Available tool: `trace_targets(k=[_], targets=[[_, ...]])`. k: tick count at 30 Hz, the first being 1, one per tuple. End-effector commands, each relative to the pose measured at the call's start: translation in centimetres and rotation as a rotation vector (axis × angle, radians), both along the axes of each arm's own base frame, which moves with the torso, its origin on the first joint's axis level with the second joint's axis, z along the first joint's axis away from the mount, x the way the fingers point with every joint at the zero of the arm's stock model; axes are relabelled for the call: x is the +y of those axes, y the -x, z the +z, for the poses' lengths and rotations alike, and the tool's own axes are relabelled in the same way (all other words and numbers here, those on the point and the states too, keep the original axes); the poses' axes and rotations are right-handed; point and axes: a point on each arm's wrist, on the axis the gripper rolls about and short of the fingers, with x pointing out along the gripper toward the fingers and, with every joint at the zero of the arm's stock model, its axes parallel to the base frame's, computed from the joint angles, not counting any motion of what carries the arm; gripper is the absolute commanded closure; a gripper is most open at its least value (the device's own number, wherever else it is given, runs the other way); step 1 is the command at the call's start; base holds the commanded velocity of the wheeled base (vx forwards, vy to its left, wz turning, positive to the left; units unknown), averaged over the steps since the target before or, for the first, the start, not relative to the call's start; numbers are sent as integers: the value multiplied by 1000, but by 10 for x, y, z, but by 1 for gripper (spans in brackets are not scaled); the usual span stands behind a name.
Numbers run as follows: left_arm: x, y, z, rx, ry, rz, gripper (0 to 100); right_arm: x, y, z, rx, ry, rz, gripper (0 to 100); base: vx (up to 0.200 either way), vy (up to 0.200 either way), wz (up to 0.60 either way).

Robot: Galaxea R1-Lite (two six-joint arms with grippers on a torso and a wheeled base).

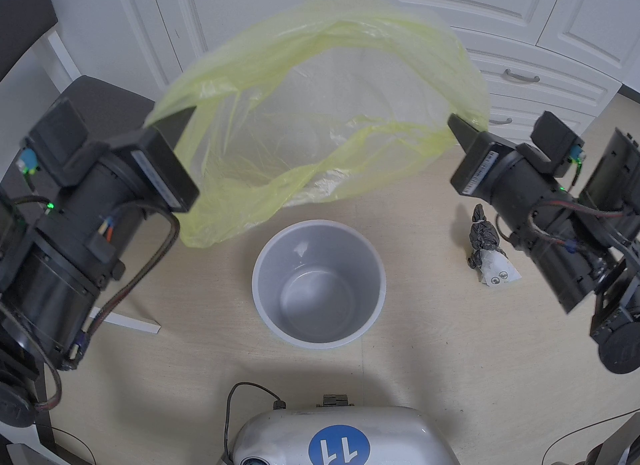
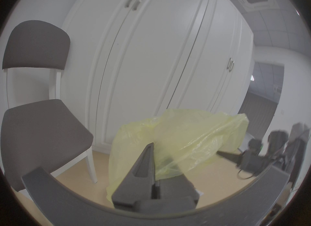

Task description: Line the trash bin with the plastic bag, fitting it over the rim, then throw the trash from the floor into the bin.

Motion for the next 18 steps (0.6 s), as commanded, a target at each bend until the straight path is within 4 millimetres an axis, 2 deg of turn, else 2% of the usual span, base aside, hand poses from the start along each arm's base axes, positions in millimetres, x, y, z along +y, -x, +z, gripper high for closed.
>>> trace_targets(k=[1, 3, 4, 8, 9, 12, 14, 18], targets=[[0, -35, -44, 117, -146, 63, 100, -53, 49, 28, 41, 55, -6, 100, 0, 0, 0], [0, -36, -45, 118, -147, 65, 100, -54, 50, 28, 43, 57, -6, 100, 0, 0, 0], [3, -44, -49, 133, -156, 93, 100, -65, 61, 24, 109, 137, 8, 100, 0, 0, 0], [8, -48, -48, 133, -152, 118, 100, -76, 71, 17, 151, 222, 50, 100, 0, 0, 0], [13, -51, -48, 132, -151, 132, 100, -83, 75, 10, 168, 302, 52, 100, 0, 0, 0], [19, -55, -48, 130, -152, 141, 100, -91, 79, 1, 192, 385, 38, 100, 0, 0, 0], [27, -61, -46, 122, -150, 133, 100, -98, 84, -12, 214, 483, 45, 100, 0, 0, 0], [39, -69, -41, 112, -107, 124, 100, -104, 85, -21, 210, 562, 42, 100, 0, 0, 0]])
